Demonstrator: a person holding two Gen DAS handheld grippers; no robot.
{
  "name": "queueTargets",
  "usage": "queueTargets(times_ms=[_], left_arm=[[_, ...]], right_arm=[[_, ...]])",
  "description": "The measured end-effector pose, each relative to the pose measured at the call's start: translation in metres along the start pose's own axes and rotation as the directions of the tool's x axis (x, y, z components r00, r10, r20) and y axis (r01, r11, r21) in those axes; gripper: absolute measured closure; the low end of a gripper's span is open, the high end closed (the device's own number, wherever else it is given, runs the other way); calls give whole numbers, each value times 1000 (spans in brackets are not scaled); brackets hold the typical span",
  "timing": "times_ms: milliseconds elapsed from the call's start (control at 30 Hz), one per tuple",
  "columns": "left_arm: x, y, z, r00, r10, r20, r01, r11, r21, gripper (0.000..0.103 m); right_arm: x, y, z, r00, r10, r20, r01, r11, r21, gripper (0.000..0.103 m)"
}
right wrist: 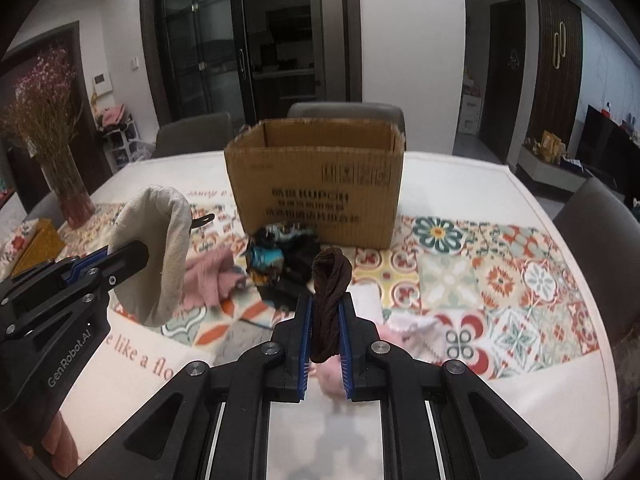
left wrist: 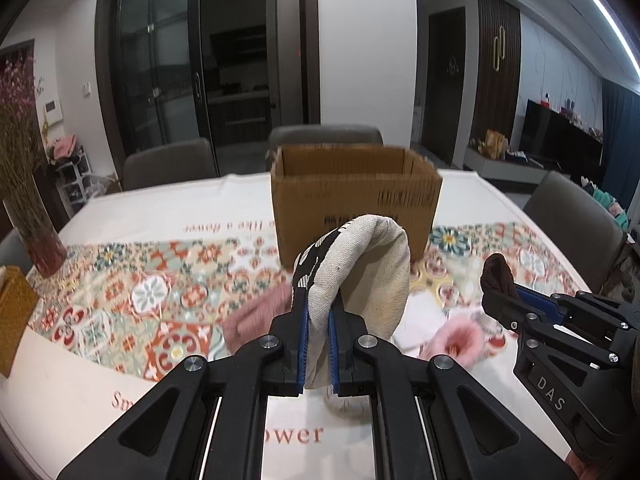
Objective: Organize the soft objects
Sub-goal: 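Carry the hair tie and oven mitt over the cardboard box with both tools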
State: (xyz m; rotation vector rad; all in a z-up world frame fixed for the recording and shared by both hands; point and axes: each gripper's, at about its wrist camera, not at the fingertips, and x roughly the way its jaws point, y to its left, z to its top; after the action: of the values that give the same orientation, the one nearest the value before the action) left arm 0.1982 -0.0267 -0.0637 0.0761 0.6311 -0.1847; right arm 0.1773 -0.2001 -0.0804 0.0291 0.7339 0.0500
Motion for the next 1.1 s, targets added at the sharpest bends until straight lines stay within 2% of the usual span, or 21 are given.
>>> queueTargets(times_ms=[367, 700, 1100], left_arm=[[-7, -3, 49, 992, -10, 129, 14, 1000, -25, 93], [15, 2, 86, 983, 0, 183, 8, 999, -43, 93], [53, 6, 128, 976, 1, 219, 11, 998, -55, 93]], right_arm=[[-17, -6, 49, 989, 15, 148, -15, 1000, -1, 89], [-8, -14, 93, 971, 0, 241, -3, 1000, 12, 89], [23, -25, 145, 953, -7, 301, -4, 999, 36, 89]])
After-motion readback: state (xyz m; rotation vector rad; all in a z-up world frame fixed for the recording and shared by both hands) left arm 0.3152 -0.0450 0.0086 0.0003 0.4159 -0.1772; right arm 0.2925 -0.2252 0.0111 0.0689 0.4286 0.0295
